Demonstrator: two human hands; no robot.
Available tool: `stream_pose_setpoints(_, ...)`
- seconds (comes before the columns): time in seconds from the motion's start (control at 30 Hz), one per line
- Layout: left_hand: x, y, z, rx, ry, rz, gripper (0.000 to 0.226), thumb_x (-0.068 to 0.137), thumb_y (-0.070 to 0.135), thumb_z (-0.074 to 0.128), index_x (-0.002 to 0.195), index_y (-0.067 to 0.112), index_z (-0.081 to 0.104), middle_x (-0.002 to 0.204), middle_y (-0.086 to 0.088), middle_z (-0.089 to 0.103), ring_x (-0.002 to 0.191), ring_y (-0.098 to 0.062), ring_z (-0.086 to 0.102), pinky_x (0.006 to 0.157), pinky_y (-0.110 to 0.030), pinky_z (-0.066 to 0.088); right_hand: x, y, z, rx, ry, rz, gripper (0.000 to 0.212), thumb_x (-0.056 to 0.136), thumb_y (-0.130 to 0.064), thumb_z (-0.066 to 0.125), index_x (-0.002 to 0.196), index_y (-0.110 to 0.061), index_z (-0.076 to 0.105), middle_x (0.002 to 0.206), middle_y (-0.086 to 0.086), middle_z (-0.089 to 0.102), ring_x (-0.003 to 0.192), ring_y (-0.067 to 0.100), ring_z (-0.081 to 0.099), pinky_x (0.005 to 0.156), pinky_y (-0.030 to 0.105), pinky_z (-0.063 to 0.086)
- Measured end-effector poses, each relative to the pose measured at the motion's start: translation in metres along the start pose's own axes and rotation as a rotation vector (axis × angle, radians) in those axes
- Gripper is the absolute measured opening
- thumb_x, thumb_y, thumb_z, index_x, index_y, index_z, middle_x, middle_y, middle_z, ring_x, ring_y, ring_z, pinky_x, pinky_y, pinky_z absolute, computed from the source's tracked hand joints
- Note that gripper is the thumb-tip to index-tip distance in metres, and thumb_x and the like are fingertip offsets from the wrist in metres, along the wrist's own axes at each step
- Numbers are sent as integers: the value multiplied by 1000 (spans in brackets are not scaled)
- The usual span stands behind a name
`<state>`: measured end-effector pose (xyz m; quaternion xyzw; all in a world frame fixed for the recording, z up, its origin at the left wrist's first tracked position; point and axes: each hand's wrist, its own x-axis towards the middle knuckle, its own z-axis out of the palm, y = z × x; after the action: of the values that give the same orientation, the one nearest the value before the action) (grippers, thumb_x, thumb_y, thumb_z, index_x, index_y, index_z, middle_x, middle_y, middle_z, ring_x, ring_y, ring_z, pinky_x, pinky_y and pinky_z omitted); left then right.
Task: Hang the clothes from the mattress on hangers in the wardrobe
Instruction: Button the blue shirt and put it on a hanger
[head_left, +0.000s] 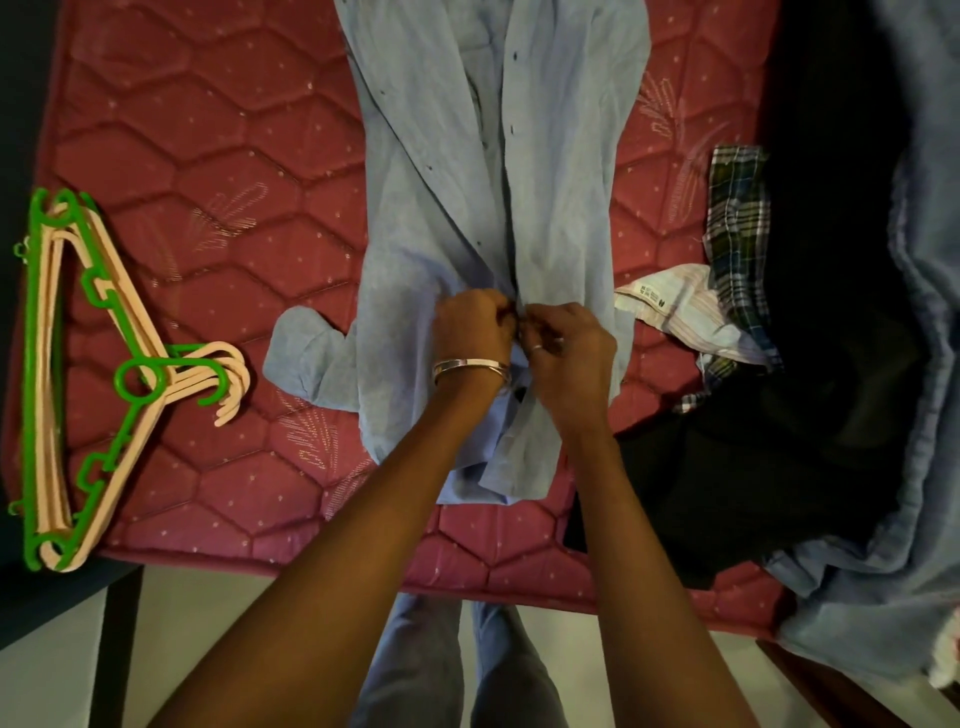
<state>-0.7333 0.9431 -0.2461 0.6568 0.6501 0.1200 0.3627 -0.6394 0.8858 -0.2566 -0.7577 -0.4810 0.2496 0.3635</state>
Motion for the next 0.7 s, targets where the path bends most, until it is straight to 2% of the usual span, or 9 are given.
stream_pose_setpoints(0.1, -3, -5, 3, -231, 42, -67, 11, 82, 5, 66, 75, 0, 73, 68, -15, 70, 62, -27, 67, 63, -41, 57, 2, 1, 2, -98, 19, -77, 15, 81, 1, 66, 94, 2, 73, 80, 15, 66, 69, 10, 52, 67, -5, 31)
stream_pose_setpoints(0.23, -5, -4, 0, -523, -20, -245, 5, 80, -2, 69, 84, 0, 72, 75, -17, 71, 65, -29, 70, 66, -42, 60, 1, 0, 4, -112, 29, -71, 16, 81, 0, 63, 94, 3, 73, 79, 16, 64, 67, 10, 52, 66, -5, 31)
stream_pose_setpoints(0.3, -4, -3, -1, -544, -44, -290, 5, 80, -1, 70, 84, 2, 72, 76, -16, 71, 65, -27, 70, 65, -40, 60, 1, -4, 6, -129, 16, -40, 20, 79, 0, 60, 94, 3, 73, 80, 17, 64, 66, 17, 57, 62, 0, 32)
stream_pose_setpoints(0.4, -3, -3, 0, -539, -63, -304, 5, 81, 0, 70, 85, 2, 71, 79, -15, 71, 64, -24, 70, 63, -36, 60, 2, -8, 8, -164, -12, 10, 30, 72, 0, 53, 95, 3, 72, 82, 17, 63, 69, 26, 60, 61, 19, 35)
stream_pose_setpoints(0.43, -3, -3, 1, -536, -59, -304, 5, 81, 0, 69, 85, 3, 71, 80, -16, 72, 65, -23, 70, 63, -35, 60, 2, -8, 8, -170, -13, 20, 31, 70, 0, 52, 94, 3, 72, 82, 17, 62, 69, 27, 59, 62, 20, 35)
stream_pose_setpoints(0.57, 0, -1, 2, -531, -26, -301, 8, 79, 0, 72, 83, 6, 72, 76, -8, 70, 66, -21, 70, 63, -32, 60, 2, -9, 10, -150, 48, 85, 17, 71, 4, 58, 82, 3, 70, 77, 17, 62, 65, 23, 55, 61, 1, 28)
stream_pose_setpoints(0.7, 1, 4, 0, -528, -36, -290, 7, 78, -3, 72, 84, 1, 72, 72, -6, 68, 55, -9, 66, 54, -20, 56, 1, -6, 6, -6, 88, 130, 16, 77, 5, 65, 91, 2, 73, 85, 15, 67, 70, 13, 57, 64, -2, 36)
